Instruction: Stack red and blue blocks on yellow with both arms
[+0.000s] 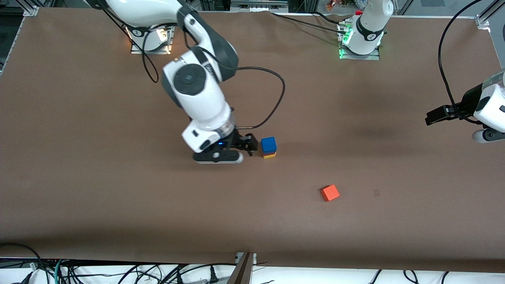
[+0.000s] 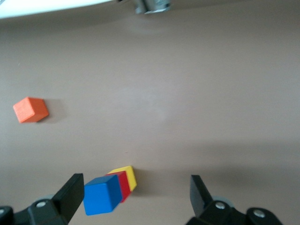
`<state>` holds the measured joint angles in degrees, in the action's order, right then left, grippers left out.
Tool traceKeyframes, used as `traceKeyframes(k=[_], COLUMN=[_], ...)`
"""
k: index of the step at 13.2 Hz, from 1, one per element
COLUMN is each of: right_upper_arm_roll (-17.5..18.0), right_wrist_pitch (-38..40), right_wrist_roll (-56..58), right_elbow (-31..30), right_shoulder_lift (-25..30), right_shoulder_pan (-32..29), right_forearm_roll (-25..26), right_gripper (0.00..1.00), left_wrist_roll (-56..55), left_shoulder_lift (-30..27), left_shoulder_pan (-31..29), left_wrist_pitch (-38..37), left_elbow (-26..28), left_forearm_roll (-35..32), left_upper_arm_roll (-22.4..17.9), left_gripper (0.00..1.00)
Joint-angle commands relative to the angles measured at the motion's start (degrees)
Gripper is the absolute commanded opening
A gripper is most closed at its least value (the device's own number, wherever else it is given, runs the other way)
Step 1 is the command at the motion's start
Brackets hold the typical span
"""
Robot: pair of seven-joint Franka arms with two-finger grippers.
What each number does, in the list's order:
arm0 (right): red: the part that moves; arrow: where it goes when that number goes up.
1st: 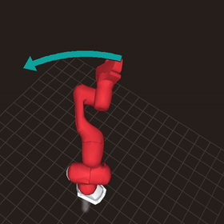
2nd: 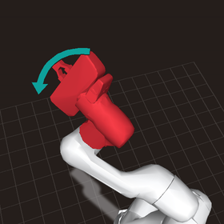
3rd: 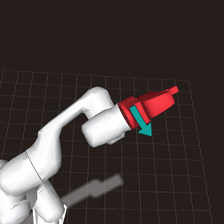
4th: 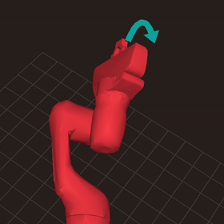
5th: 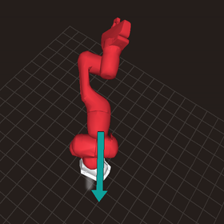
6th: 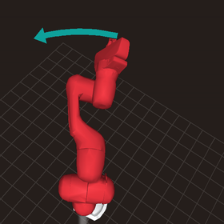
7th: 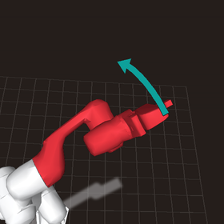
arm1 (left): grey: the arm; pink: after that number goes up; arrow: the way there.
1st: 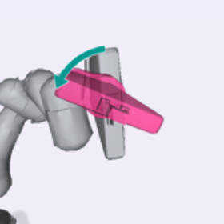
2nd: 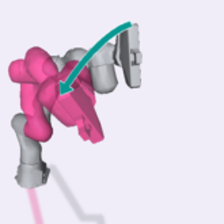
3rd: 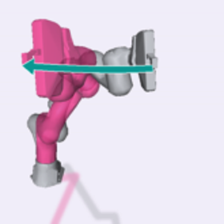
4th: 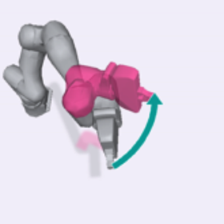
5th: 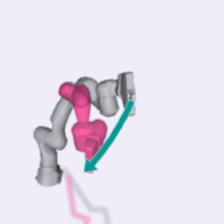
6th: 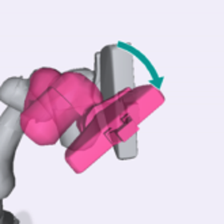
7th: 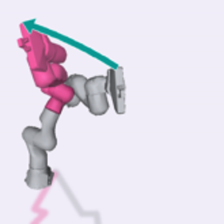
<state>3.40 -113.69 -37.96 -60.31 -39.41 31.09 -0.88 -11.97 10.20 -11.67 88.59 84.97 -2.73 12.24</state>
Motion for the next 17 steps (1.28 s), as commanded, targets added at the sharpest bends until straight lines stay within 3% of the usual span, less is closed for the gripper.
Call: traceKeyframes(k=[1, 4, 11, 17], right_upper_arm_roll=[0.46, 0.38, -7.44, -13.94], right_wrist_pitch=[4.86, 11.29, 6.64, 14.28], right_wrist_roll=[2.70, 7.36, 15.18, 27.48], right_elbow=[-3.41, -8.22, -38.81, -39.89], right_shoulder_lift=[5.12, 11.87, 37.54, 42.84], right_shoulder_pan=[-5.93, -9.71, -10.96, -11.05], right_forearm_roll=[-2.27, -3.69, -3.77, -2.90], right_gripper=[1.00, 1.00, 1.00, 1.00], left_wrist_roll=[1.07, 1.16, 1.07, 1.07], left_shoulder_lift=[0.26, 0.34, 0.70, 0.70], left_shoulder_pan=[-0.29, -0.29, -0.29, -0.29], left_wrist_pitch=[-0.09, -0.09, -0.09, -0.09], left_elbow=[-0.86, -1.38, -1.65, -2.35], left_forearm_roll=[1.14, 1.14, 1.23, 1.23], left_upper_arm_roll=[-0.02, -0.11, -0.11, -0.11], left_gripper=[1.00, 1.00, 1.00, 1.00])
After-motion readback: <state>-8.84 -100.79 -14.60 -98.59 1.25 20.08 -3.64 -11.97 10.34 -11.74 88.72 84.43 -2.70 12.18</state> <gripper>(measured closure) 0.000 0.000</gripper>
